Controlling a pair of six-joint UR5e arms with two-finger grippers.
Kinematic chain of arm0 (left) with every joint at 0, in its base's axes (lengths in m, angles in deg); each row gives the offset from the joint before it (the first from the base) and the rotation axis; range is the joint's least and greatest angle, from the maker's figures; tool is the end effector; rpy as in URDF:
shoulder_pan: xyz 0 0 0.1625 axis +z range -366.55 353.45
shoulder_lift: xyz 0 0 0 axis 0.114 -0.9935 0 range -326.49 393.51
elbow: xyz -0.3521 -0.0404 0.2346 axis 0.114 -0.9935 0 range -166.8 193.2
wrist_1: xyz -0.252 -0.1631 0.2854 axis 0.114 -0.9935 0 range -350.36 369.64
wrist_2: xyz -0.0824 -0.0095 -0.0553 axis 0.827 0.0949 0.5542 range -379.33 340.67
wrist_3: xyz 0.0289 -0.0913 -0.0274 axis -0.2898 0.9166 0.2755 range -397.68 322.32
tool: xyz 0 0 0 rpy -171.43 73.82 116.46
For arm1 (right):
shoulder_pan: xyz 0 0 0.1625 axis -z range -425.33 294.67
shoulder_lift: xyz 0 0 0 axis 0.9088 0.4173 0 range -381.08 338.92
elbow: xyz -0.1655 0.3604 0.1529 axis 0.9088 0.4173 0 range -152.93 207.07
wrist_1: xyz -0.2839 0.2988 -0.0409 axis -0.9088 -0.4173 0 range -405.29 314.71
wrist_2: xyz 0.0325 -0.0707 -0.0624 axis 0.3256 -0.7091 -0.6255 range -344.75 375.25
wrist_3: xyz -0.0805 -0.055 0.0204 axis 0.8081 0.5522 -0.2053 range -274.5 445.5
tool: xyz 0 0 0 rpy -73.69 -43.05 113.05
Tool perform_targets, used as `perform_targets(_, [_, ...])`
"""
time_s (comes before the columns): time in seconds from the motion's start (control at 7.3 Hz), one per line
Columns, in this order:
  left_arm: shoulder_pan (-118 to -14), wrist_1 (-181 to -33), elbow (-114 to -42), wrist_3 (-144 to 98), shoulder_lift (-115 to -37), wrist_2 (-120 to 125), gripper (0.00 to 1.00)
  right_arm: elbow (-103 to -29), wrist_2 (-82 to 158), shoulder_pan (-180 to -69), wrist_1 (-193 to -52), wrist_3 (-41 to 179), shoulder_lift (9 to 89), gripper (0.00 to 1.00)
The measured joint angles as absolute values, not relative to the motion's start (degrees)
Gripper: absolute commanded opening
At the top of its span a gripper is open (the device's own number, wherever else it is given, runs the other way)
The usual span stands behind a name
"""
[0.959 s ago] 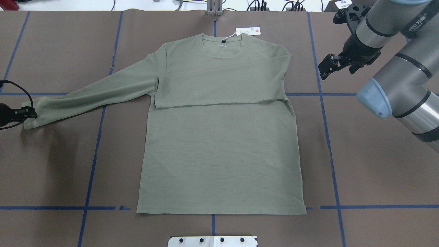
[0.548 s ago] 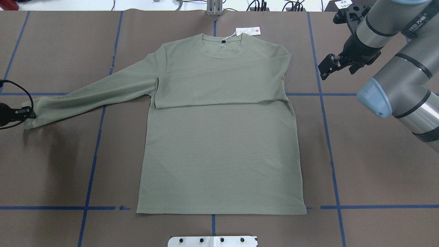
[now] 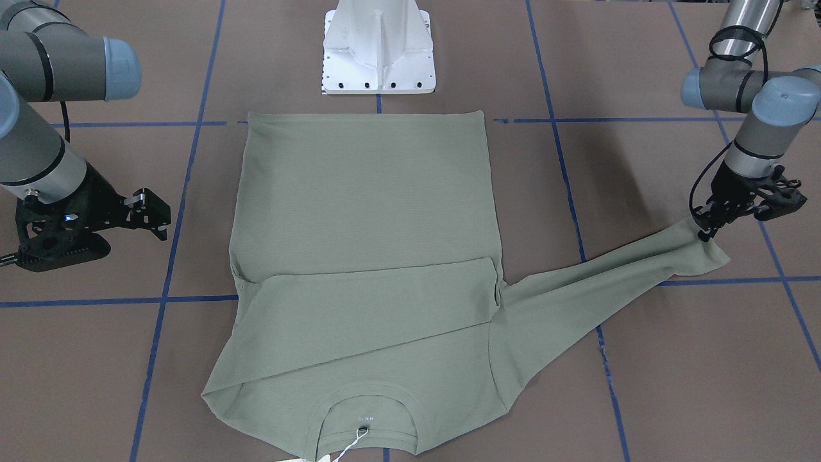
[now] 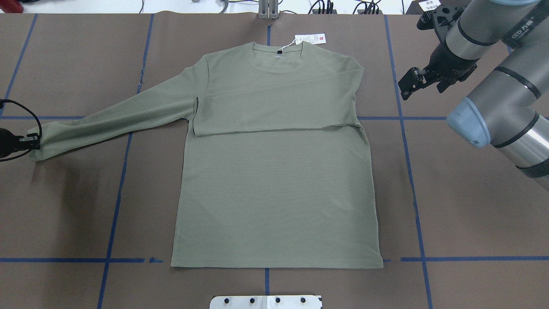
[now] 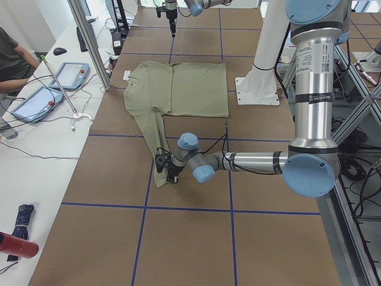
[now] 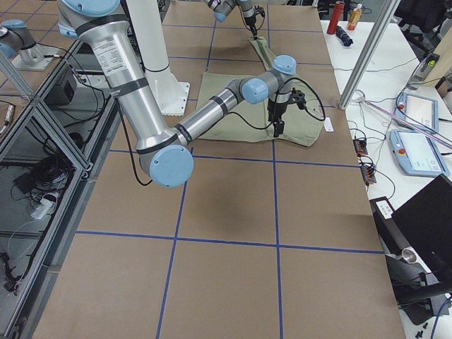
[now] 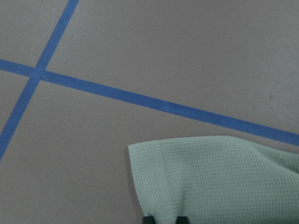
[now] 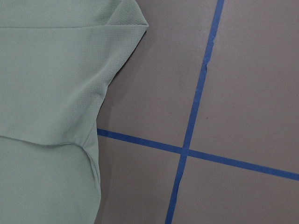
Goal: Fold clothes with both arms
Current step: 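Grasp the cuff of the sleeve nearest the left gripper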
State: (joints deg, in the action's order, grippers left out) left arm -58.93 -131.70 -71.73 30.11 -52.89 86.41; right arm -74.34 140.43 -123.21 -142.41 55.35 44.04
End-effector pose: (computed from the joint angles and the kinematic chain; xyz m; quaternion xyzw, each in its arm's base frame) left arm 0.2205 -0.4603 0.6489 0.1169 0.3640 -0.1921 0.9039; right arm -0.2663 -0.5668 0.3385 0.0543 -0.3745 -0.0920 0.9211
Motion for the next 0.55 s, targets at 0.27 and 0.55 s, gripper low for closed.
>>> perform_targets(0.27, [-59.0, -131.3, -73.6, 30.2, -52.9, 86.8, 0.00, -74.8, 140.7, -123.7, -142.4, 55.4, 44.9, 1.00])
perform_targets(0.55, [-59.2, -126.2, -78.1, 30.2, -54.7, 87.1, 0.00, -77.1, 140.7, -124.0, -142.2, 55.4, 48.1, 1.00])
